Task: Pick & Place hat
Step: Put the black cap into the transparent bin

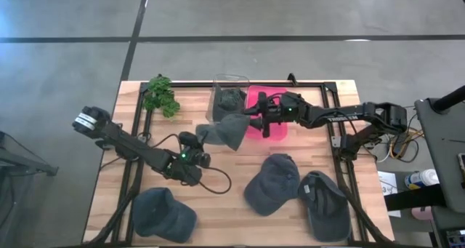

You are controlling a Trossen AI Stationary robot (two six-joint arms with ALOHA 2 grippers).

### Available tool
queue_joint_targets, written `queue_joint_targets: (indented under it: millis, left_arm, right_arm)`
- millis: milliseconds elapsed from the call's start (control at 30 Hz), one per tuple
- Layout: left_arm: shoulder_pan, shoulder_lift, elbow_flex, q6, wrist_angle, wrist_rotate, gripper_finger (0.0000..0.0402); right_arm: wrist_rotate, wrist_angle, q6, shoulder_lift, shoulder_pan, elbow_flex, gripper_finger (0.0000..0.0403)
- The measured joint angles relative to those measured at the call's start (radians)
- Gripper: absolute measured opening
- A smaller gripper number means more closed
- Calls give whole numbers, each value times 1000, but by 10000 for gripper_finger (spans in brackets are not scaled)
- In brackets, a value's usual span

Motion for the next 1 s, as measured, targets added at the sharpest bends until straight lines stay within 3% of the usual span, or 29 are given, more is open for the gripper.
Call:
queue_joint_targets:
  millis: [167,467,800,1000]
  left_arm:
    - [2,28,0,-3,31,43,16]
    - [1,10,17,-4,43,46,26]
    - [-71,5,17,-54,46,38,28]
    - [-110,1,18,-182,46,-95,36]
  right_arm:
    - [-19,-66,-76,0,-11,36,154]
    - [-73,-127,-150,0,-10,54,22]
    - [-86,-152,-441,0,-38,144,14]
    - [-123,-243,-648,2,-73,257,14]
